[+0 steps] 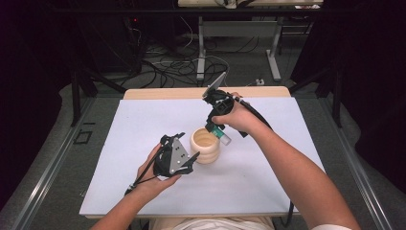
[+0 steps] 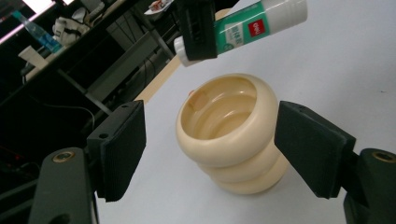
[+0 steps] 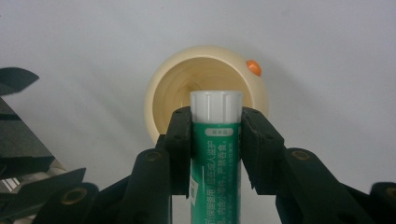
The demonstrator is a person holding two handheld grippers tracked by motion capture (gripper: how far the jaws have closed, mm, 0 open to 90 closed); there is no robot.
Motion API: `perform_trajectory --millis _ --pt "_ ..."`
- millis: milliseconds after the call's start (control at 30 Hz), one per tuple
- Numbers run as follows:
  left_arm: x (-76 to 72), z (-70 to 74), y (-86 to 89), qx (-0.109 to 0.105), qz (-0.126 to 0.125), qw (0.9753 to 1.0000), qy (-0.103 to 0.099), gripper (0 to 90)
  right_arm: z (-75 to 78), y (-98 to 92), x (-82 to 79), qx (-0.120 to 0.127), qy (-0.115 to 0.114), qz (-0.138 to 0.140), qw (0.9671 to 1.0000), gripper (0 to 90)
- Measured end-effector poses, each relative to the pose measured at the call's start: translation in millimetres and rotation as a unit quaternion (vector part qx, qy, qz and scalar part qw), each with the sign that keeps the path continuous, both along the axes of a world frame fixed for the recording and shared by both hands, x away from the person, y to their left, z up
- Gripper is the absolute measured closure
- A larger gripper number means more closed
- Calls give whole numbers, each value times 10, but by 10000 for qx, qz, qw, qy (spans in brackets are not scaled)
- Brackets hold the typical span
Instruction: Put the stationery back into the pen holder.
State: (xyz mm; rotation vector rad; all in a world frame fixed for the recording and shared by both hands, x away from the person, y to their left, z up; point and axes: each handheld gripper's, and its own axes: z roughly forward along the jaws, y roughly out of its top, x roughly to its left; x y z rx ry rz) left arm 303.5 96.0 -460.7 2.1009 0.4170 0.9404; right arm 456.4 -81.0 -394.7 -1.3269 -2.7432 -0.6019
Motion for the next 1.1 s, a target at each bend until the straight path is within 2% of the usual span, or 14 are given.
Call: perform_trajectory --millis 167,300,400,467,600,767,800,867,933,967,1033,1067,1100 --pt "-28 4 -122 287 -79 9991 -316 265 18 24 -5 32 20 6 10000 664" --pt "-50 2 -216 574 -168 9967 -553 287 28 43 -14 32 -2 9 10000 663" --pt "-63 -3 -285 719 -268 9946 -696 301 32 51 -18 42 17 58 10000 663" --pt "-70 -13 -334 797 -328 9930 -809 318 36 70 -34 44 83 -9 10000 663" --pt "-90 -29 -434 970 -464 9884 -1070 331 33 88 -42 55 33 107 9999 664" --pt "-106 -57 -538 1218 -599 9829 -1241 371 43 122 -68 63 64 125 9999 663" --pt "-107 -60 -554 1300 -627 9811 -1292 374 41 126 -70 68 25 147 9999 664" --pt "-109 -79 -583 1396 -660 9779 -1411 376 57 127 -74 -14 96 204 9997 663" --pt "-109 -97 -606 1540 -689 9739 -1518 383 48 135 -83 55 53 181 9998 663" --pt "-107 -116 -621 1503 -716 9737 -1558 384 49 138 -87 72 69 175 9998 663" --pt "-102 -125 -636 1701 -735 9688 -1645 385 50 143 -91 73 74 181 9998 664" --pt "-94 -149 -652 1646 -770 9687 -1691 385 50 145 -94 76 89 194 9997 663" --pt "-96 -151 -657 1777 -761 9657 -1735 386 48 151 -97 66 80 200 9997 663"
